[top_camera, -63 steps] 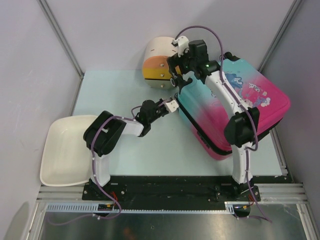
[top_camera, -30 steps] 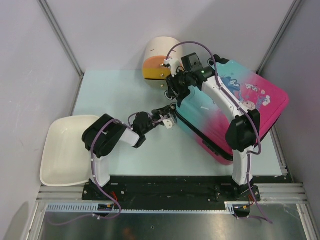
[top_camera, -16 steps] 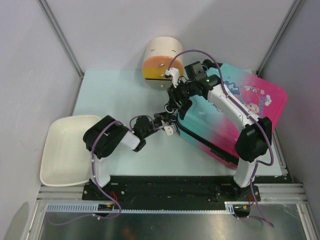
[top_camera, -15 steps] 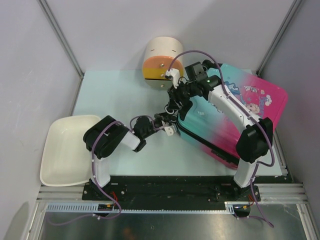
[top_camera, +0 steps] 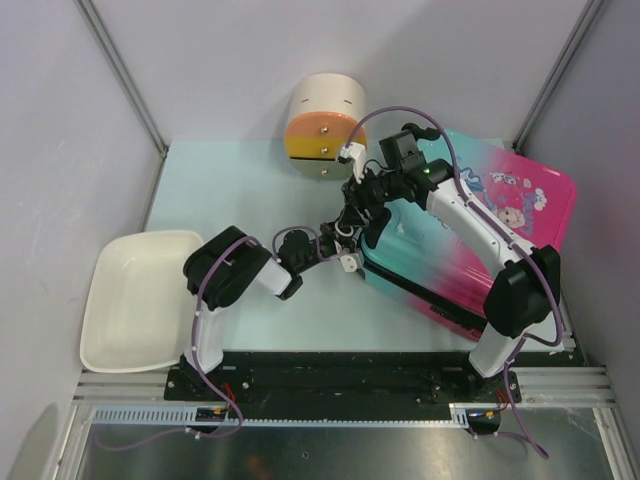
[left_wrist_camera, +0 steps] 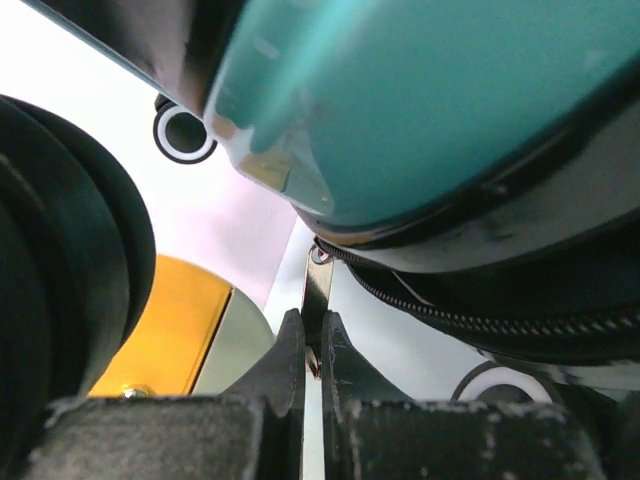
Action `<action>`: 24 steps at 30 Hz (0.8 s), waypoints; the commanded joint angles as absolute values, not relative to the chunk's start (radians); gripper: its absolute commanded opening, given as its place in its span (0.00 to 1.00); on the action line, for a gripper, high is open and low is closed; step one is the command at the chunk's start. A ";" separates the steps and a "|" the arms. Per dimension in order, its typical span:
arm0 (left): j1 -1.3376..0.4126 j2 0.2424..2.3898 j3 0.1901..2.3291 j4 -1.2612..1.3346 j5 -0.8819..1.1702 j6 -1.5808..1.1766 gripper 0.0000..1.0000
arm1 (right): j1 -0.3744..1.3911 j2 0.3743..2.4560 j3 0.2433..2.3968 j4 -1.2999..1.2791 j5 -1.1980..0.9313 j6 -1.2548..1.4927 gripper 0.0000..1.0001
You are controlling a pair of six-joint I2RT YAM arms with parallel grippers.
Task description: Open, take out, and arrange the luggage
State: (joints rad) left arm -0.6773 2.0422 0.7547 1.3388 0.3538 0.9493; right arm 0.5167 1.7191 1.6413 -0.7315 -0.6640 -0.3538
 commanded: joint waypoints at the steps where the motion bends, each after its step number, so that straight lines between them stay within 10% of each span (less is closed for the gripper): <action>1: -0.664 2.094 0.860 1.681 0.262 1.009 0.00 | 0.535 1.655 1.589 -0.877 -0.948 -0.207 0.00; 4: -0.666 2.103 0.873 1.681 0.267 1.028 0.01 | 0.535 1.651 1.586 -0.876 -0.943 -0.206 0.00; 7: -0.666 2.082 0.827 1.681 0.296 1.042 0.35 | 0.532 1.652 1.592 -0.868 -0.925 -0.204 0.00; 8: -0.666 2.047 0.799 1.680 0.311 1.045 0.68 | 0.529 1.655 1.597 -0.868 -0.914 -0.198 0.12; 11: -0.664 1.974 0.657 1.680 0.394 1.061 0.95 | 0.508 1.654 1.631 -0.856 -0.884 -0.183 0.55; 17: -0.663 1.766 0.398 1.678 0.471 1.069 1.00 | 0.424 1.582 1.692 -0.763 -0.816 -0.160 0.89; 24: -0.654 1.611 0.267 1.608 0.419 1.054 1.00 | 0.212 1.453 1.730 -0.745 -0.755 -0.098 0.91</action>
State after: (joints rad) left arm -0.6613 1.6955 0.3008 1.3209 0.4316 1.0710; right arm 0.3347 1.5829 1.6772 -0.7815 -0.7750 -0.1638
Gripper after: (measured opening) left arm 0.996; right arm 0.907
